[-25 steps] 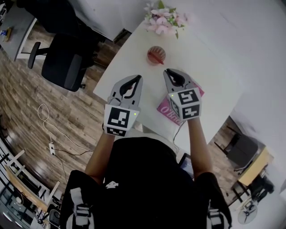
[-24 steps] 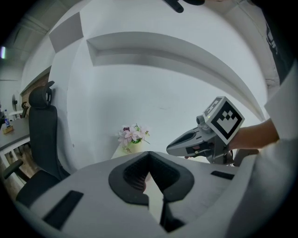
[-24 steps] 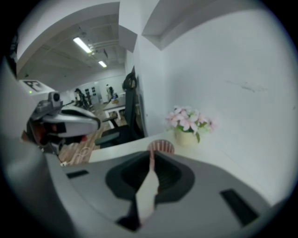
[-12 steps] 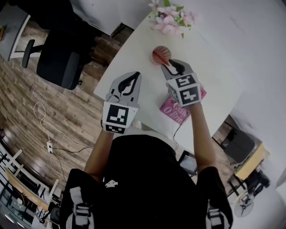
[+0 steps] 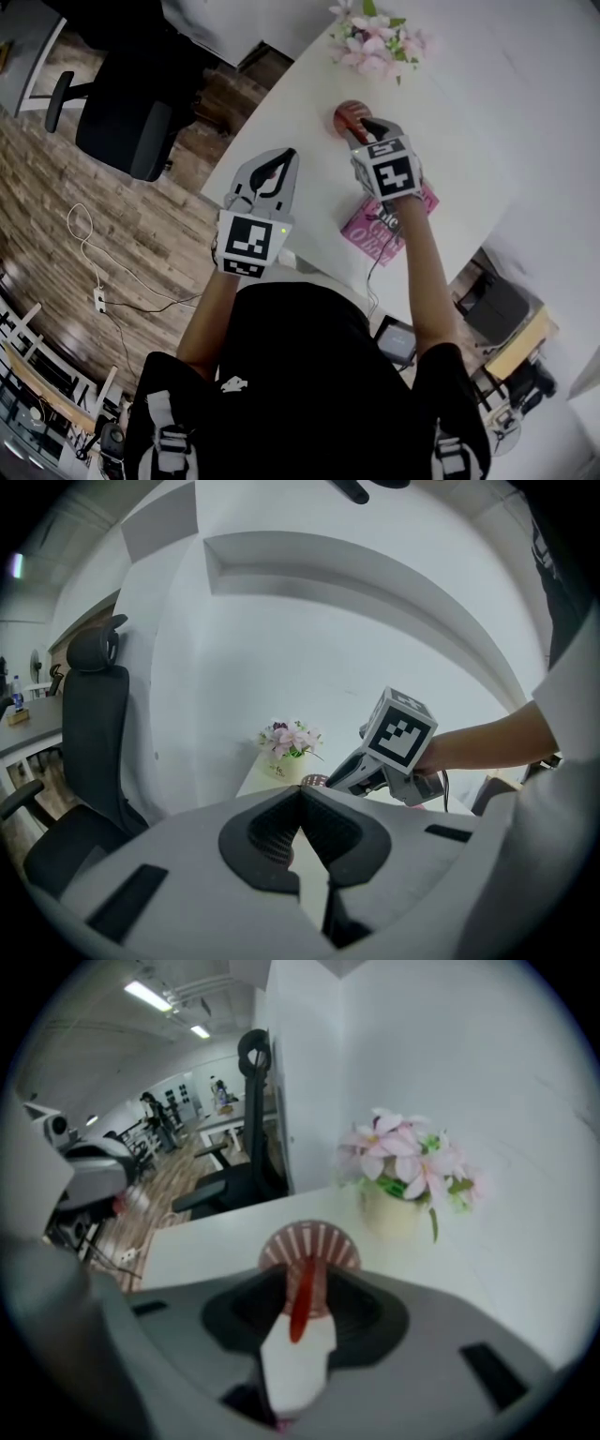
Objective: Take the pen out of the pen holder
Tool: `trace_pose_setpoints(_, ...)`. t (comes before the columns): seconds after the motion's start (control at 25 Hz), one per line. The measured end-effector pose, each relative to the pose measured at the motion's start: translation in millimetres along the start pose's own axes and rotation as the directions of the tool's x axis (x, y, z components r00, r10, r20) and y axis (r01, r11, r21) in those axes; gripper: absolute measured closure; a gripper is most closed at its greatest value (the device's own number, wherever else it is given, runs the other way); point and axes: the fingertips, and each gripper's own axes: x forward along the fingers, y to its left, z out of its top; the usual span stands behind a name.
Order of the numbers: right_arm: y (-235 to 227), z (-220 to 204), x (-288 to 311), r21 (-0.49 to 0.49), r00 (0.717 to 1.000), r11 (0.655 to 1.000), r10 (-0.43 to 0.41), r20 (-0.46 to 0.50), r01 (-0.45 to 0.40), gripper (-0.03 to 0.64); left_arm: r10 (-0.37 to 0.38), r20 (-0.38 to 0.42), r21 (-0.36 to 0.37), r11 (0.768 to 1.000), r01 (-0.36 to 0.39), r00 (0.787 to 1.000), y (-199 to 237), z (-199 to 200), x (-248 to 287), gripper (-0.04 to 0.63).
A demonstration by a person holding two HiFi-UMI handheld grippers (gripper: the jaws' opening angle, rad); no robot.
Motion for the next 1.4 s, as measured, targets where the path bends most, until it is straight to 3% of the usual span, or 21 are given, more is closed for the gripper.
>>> trace_pose_setpoints(0.2,-2,0,8,-0.01,0.997,1.0,0.003,-0.073,-0.003,0.477,-0.001,-0.008,0.003,1.0,0.001,1.0,6,-2,1,0.58)
trace_pose_setpoints(0.8,2,-18,20,-0.167,0.96,0.986,-0.035,-0.278,-0.013,0.492,0.006,-0.017,-0.011,1.0,-0.007,1.0,10,-9,5,0.58)
trace_pose_setpoints(1.4,2,-41,16,-0.263,0.896,0.962,-0.057,-0.441,-0.069,0.534,0.015,-0.013,-0.014,1.0,-0.015,1.0,12,-10,2,0.58)
